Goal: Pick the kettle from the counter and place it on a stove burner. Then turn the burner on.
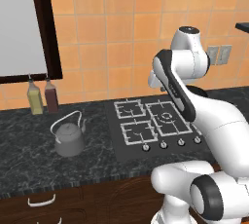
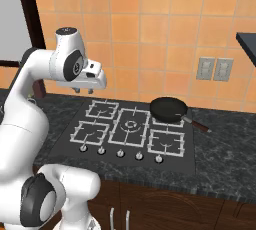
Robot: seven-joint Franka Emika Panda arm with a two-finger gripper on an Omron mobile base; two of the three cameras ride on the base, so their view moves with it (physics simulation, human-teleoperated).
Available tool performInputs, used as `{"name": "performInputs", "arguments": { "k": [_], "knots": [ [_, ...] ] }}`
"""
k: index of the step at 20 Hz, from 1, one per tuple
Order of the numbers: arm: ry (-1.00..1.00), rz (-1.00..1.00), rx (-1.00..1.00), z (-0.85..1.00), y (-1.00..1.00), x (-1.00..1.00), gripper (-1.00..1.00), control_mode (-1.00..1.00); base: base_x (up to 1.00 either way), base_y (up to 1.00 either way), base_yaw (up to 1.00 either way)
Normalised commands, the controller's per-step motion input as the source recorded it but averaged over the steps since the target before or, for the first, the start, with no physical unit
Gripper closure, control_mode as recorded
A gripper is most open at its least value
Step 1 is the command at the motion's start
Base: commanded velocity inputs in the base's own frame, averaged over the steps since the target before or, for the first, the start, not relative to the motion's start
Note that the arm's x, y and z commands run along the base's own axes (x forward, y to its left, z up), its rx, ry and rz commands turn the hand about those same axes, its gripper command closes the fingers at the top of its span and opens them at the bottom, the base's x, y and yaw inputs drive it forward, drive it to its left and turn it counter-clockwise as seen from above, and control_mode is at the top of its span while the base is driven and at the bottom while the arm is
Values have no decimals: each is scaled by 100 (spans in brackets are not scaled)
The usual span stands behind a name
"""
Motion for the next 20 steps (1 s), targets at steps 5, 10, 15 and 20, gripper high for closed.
{"name": "performInputs", "arguments": {
  "k": [5,10,15,20],
  "knots": [
    [0,0,0,-5,0,0,-100,-100,0,0,0],
    [-4,0,0,-26,-10,0,-100,-100,0,0,0],
    [-12,0,0,-29,-7,-1,-100,-100,0,0,0],
    [-6,13,0,-17,-56,-19,-100,-100,0,0,0]
  ]
}}
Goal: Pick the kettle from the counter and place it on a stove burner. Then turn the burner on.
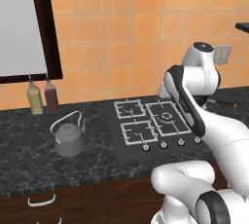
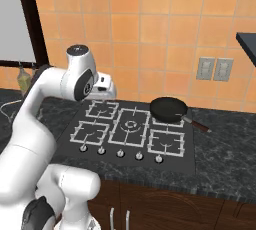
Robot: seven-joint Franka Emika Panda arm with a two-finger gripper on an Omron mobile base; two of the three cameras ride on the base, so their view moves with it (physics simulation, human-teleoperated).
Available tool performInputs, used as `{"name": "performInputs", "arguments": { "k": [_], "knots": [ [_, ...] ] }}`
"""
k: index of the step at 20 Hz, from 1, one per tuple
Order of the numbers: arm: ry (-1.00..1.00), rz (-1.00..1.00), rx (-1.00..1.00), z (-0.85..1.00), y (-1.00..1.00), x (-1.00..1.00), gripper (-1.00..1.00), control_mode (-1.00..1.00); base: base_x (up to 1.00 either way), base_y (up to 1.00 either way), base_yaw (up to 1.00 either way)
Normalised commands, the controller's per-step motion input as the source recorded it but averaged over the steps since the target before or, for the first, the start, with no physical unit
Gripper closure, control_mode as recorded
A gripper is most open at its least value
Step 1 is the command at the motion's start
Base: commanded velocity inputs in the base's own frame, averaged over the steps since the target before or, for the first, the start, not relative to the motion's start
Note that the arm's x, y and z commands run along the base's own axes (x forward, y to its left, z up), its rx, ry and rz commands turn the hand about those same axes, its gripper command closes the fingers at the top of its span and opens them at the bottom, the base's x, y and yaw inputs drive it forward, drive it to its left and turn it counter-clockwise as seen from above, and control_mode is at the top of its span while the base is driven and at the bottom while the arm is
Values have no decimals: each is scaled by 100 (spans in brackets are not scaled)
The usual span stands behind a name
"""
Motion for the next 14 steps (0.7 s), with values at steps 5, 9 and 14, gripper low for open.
{"name": "performInputs", "arguments": {
  "k": [5,9,14],
  "knots": [
    [-1,1,0,-4,-11,-4,-100,-100,0,0,0],
    [-3,-8,4,0,65,-8,-100,-100,0,0,0],
    [-14,-17,13,0,91,-36,-100,-100,0,0,0]
  ]
}}
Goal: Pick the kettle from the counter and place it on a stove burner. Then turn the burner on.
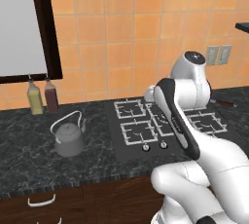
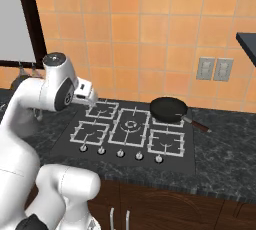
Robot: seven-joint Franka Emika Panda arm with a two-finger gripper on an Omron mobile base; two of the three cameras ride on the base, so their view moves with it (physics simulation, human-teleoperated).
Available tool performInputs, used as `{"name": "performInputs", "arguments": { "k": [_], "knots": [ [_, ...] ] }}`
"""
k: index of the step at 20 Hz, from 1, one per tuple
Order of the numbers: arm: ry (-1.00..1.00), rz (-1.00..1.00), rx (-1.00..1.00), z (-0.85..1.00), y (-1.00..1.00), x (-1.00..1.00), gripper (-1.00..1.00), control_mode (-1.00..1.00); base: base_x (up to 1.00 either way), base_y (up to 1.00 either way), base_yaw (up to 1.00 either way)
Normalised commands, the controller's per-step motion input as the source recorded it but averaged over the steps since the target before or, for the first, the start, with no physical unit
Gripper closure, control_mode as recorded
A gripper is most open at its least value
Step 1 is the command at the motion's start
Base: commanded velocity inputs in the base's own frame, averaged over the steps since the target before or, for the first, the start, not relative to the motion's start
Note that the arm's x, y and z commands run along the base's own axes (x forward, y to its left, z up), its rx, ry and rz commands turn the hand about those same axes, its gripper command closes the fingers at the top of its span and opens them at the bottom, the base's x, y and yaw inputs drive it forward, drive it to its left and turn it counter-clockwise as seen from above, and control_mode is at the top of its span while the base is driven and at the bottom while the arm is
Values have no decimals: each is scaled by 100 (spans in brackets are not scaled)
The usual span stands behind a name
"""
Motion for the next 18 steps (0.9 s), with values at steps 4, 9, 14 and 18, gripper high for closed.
{"name": "performInputs", "arguments": {
  "k": [4,9,14,18],
  "knots": [
    [-5,-27,22,0,94,-60,-100,-100,0,0,0],
    [2,-25,22,3,84,-30,-100,-100,0,0,0],
    [14,-6,10,10,46,-2,-100,-100,0,0,0],
    [26,0,-2,6,58,1,-100,-100,0,0,0]
  ]
}}
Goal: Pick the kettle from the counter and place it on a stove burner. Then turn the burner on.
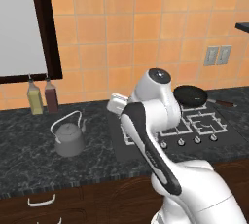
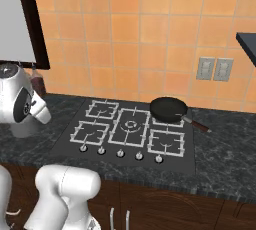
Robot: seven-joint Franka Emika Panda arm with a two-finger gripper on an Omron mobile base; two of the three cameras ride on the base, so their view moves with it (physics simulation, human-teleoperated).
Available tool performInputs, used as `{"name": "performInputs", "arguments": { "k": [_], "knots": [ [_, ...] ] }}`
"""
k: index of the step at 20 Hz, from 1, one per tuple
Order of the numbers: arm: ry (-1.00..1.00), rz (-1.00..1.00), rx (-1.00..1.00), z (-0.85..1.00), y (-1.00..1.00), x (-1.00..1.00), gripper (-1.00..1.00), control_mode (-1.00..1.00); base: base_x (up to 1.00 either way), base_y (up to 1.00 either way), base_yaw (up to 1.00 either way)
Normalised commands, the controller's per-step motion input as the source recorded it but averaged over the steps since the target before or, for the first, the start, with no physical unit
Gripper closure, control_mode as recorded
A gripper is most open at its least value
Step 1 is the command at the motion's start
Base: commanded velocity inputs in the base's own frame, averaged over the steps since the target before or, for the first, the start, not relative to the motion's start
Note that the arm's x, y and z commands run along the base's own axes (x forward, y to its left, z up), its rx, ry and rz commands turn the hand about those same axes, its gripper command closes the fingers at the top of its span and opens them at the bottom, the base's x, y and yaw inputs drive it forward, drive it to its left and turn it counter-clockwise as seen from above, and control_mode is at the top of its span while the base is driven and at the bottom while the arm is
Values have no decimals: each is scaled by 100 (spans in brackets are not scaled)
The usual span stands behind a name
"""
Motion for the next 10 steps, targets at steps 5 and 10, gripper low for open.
{"name": "performInputs", "arguments": {
  "k": [5,10],
  "knots": [
    [30,0,-2,0,72,15,-100,-100,0,0,0],
    [18,-1,-2,0,83,34,-100,-100,0,0,0]
  ]
}}
